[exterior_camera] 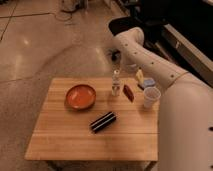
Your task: Move the arm in a circular motion
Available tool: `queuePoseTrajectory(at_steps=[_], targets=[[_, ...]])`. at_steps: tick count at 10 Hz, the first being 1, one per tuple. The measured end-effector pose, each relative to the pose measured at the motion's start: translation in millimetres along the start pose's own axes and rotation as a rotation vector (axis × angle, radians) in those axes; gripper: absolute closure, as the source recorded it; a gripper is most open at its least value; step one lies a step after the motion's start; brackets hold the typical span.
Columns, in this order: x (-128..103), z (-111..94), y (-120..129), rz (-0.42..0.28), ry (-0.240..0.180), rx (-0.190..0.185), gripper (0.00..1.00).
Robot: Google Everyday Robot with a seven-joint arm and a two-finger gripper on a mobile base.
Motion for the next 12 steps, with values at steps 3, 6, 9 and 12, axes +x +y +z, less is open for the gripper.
queuePoseTrajectory(at_steps=[3,6,9,12], targets=[[-52,-21,-51,-0.182,-0.016,0.043,0.2],[-141,-36,-58,-0.421,-0.026,0.058,0.2],[-228,-35,-10,-0.654,-0.018,0.029,0.2],[-256,-33,48,-0.685,-0.018,0.017,0.2]])
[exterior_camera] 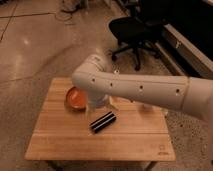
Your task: Move the arm in a circular motion
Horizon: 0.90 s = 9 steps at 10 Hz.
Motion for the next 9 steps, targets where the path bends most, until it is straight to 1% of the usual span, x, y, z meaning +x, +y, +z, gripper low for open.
queuePoseTrajectory(at_steps=[1,2,3,4,5,6,8,9], targets=[[-8,0,13,0.032,-0.006,0.006,0.2],[-12,0,29,0.095,-0.012,0.019,0.2],[-11,2,52,0.181,-0.022,0.033,0.2],[-2,4,77,0.275,-0.028,0.048,0.2],[9,7,99,0.353,-0.035,0.053,0.2],[34,14,142,0.487,-0.044,0.045,0.2],[70,26,190,0.627,-0.052,0.017,0.2],[110,35,212,0.705,-0.056,-0.007,0.2]])
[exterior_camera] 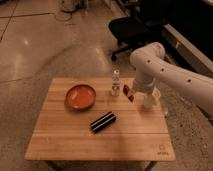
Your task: Move the arm in a circular motion
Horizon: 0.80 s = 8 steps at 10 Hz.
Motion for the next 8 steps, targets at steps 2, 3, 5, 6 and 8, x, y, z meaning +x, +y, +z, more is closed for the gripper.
queuePoseTrajectory(at_steps=[2,3,5,6,8], targets=[[31,2,-27,0.035,0.008,-0.011,0.2],[39,1,-55,0.021,0.011,-0.007,0.2],[33,-4,-114,-0.05,0.014,0.008,0.2],[26,-7,-132,-0.083,0.015,0.012,0.2],[-7,-15,-176,-0.195,0.017,0.025,0.2]])
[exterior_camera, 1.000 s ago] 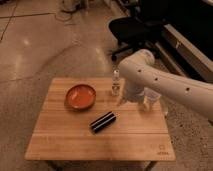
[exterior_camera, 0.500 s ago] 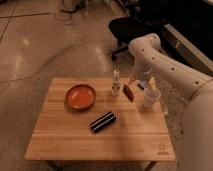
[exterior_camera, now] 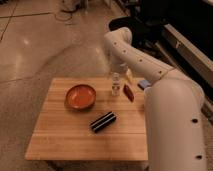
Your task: Move the arm in a circular motion
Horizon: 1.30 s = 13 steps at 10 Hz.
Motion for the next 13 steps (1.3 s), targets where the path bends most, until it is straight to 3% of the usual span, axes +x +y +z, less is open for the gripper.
queuePoseTrajectory(at_steps=[2,4,7,10,13], targets=[[-36,-4,-32,-0.125,0.012,0.0,0.2],[-80,-3,-49,-0.244,0.014,-0.01,0.2],[-149,-2,-48,-0.389,-0.003,-0.015,0.2],[-194,-8,0,-0.418,-0.035,-0.007,0.2],[-208,-11,58,-0.327,-0.084,0.012,0.2]])
